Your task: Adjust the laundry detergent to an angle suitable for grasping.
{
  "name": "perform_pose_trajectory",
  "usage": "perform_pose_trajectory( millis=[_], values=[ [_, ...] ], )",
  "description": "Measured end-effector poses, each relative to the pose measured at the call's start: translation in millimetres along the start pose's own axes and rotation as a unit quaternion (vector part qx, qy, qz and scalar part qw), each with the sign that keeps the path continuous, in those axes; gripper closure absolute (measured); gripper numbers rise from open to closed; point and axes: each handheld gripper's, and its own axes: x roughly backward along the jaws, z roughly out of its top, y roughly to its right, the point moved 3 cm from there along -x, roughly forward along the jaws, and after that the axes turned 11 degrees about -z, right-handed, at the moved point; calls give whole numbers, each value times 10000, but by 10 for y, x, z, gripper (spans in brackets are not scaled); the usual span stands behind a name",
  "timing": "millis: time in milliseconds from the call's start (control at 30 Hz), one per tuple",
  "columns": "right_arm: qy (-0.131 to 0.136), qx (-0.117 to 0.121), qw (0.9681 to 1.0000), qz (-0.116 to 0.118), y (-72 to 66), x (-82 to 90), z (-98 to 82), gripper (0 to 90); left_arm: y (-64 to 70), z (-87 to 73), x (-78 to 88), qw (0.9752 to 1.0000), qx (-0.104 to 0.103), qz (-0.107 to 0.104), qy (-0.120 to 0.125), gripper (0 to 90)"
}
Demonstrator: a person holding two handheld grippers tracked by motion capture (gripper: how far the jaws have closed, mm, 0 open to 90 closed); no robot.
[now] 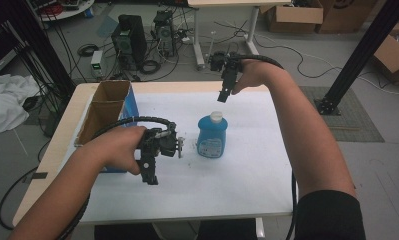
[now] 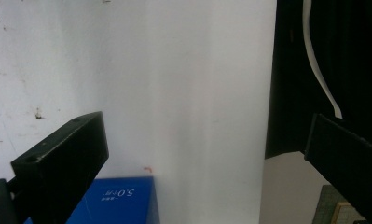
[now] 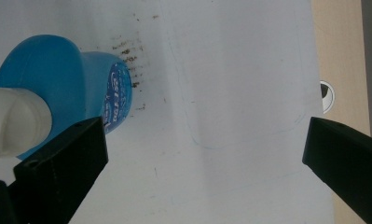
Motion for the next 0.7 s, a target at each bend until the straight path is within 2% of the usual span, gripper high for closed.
perform_pose_trajectory(
  millis=[133, 400, 700],
  values=[
    [110, -49, 9999, 4, 8, 71, -6, 0, 10, 6, -4, 10000, 8, 6, 11, 1],
    [155, -1, 9999, -47, -9, 210, -18, 0, 29, 13, 24, 10000, -6, 29, -50, 1],
    [358, 107, 9993, -14, -140, 427, -16, 0, 48, 5, 48, 9999, 18, 56, -83, 1]
  ],
)
